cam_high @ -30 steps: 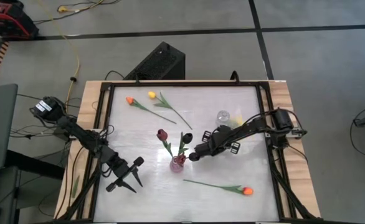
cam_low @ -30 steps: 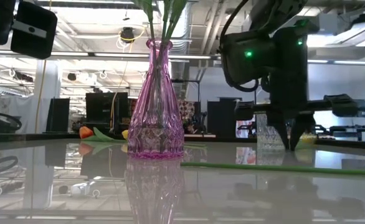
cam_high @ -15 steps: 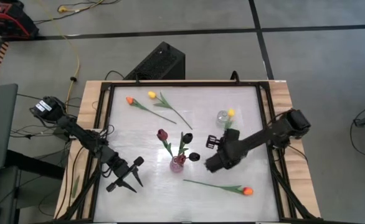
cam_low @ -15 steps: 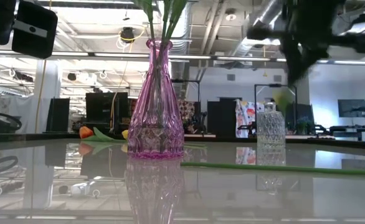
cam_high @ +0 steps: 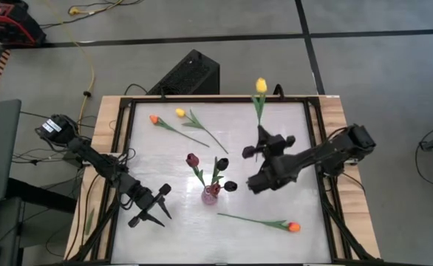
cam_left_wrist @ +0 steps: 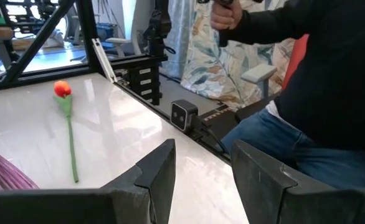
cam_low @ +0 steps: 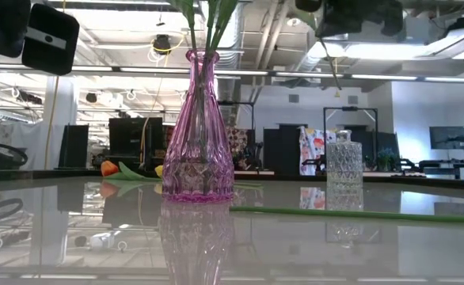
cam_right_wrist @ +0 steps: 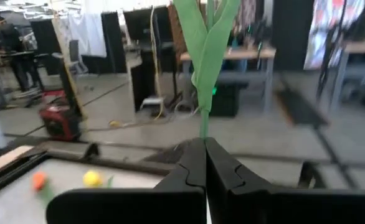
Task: Sort flowers into vase by color
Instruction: Put the bottom yellow flower into the transparent vase
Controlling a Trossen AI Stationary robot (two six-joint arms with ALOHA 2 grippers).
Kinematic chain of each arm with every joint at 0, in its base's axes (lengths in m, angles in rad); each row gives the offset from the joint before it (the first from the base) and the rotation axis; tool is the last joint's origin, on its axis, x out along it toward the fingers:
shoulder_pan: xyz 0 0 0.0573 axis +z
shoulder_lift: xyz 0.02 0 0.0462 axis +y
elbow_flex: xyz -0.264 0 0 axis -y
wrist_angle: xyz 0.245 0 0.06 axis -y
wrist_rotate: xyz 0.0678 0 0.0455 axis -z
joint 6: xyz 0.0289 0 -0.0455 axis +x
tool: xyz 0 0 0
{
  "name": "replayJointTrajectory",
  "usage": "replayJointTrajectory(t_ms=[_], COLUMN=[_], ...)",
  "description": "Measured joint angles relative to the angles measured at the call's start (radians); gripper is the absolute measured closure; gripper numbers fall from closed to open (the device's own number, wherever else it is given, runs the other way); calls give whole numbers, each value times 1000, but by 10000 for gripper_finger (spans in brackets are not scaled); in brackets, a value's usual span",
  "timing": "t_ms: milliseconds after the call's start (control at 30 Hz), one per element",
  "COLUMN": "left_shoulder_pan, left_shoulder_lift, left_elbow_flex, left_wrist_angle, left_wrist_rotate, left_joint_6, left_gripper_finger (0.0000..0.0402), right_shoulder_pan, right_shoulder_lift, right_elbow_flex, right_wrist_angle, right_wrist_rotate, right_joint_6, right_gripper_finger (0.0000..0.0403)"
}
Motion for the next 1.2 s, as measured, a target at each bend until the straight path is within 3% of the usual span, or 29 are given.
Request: replayJointTrajectory(t_ms=[133,333,533,633,733,933,1067,1200], left_shoulder_pan=[0,0,8,26,52,107,133,148], left_shoulder_lift=[0,0,0,0,0,0,0,0], left_elbow_flex=[0,0,0,1,1,3,21,45], left_wrist_angle=[6,5,7,19,41,81,76,74], left_wrist_rotate=[-1,-55,-153,-195,-215,-208,-205,-202], left_joint_6=[-1,2,17,16,7,-36,-39,-47], left_gripper_finger=[260,260,260,260,260,260,260,260], right_shoulder_pan=[-65,-173,-199,-198,-198,-211,-235,-228], right_shoulder_lift=[-19,-126,-239,-296,-357,-502,-621,-772], right_elbow_flex=[-61,-266,-354,-334,-316,-316,-316,-365], right_wrist_angle=[-68,-59,-62,-66,-67,-31,130,418], right_wrist_rotate=[39,38,41,42,-21,-294,-485,-548], right_joint_6=[30,82,68,-99,-269,-622,-936,-1231], right_gripper_finger=[384,384,384,384,384,384,384,384])
